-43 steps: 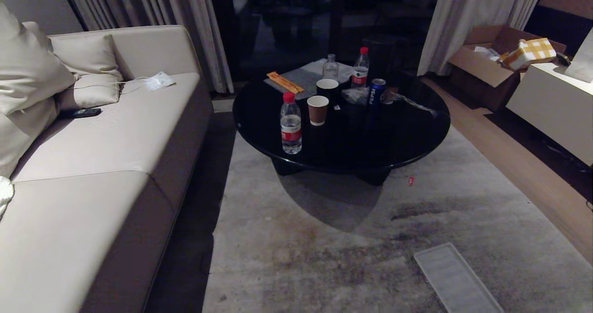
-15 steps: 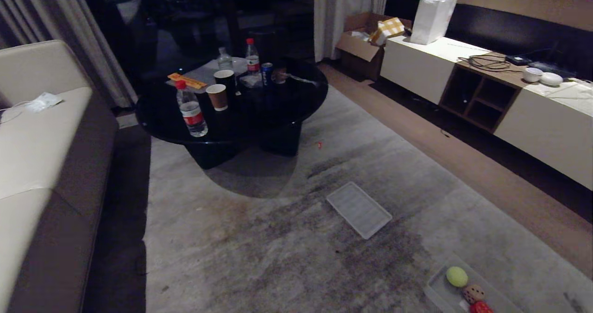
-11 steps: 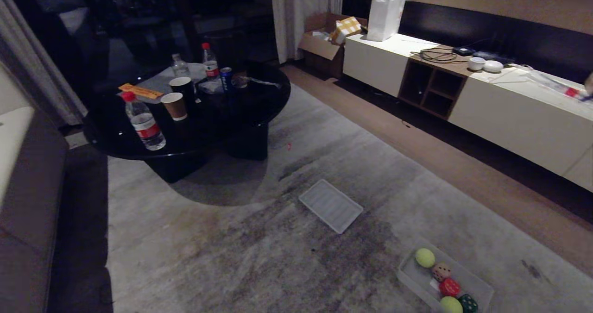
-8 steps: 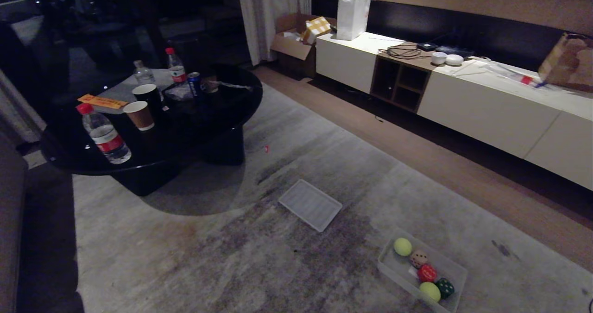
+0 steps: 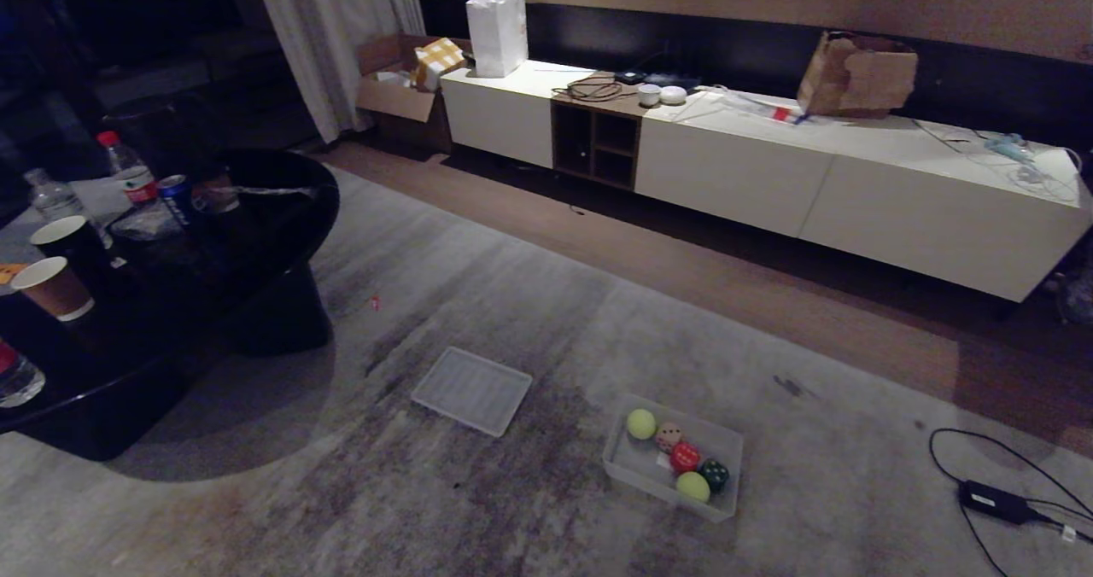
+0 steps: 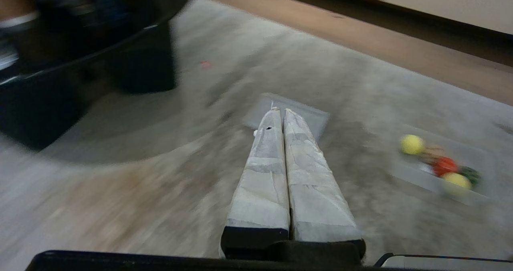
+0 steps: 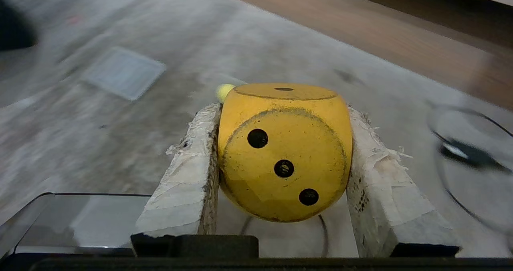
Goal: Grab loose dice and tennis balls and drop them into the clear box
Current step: Put the toys in the box
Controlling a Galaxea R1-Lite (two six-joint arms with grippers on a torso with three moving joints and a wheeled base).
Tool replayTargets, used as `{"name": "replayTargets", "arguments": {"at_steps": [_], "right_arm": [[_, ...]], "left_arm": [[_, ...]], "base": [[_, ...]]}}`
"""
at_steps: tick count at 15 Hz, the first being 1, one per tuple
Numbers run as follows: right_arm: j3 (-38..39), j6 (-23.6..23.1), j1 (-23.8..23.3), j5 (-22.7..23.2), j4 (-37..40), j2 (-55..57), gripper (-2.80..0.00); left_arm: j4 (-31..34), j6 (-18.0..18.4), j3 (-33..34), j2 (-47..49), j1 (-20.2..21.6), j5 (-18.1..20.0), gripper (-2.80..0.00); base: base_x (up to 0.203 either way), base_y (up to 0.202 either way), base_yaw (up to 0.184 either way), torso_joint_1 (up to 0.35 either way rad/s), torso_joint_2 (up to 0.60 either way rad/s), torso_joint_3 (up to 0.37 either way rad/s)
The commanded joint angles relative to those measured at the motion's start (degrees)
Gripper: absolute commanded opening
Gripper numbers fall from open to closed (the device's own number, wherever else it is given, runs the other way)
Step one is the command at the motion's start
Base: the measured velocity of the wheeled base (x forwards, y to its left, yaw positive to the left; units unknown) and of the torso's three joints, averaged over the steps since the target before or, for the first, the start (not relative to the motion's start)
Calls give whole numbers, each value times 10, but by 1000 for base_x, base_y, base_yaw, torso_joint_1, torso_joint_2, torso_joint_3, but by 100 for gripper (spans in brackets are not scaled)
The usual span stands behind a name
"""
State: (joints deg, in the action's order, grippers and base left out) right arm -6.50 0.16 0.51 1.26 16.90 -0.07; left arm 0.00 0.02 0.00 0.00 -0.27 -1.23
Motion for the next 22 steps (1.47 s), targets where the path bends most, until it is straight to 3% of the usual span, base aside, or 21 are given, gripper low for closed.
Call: {"name": "replayTargets", "arguments": {"at_steps": [1,4,22], "right_arm": [[0,-1,0,1,2,1,-280],[0,-1,0,1,1,1,-280],[0,0,0,0,1,1,-280]], "left_arm": [[0,0,1,1,0,-1,-280],[0,-3,1,1,0,-2,-280],[1,-8,1,1,0,-4,-280]], "base": [[3,10,-161,6,7,3],[-1,5,-109,2,3,-8],[0,0,0,2,2,-189]]}}
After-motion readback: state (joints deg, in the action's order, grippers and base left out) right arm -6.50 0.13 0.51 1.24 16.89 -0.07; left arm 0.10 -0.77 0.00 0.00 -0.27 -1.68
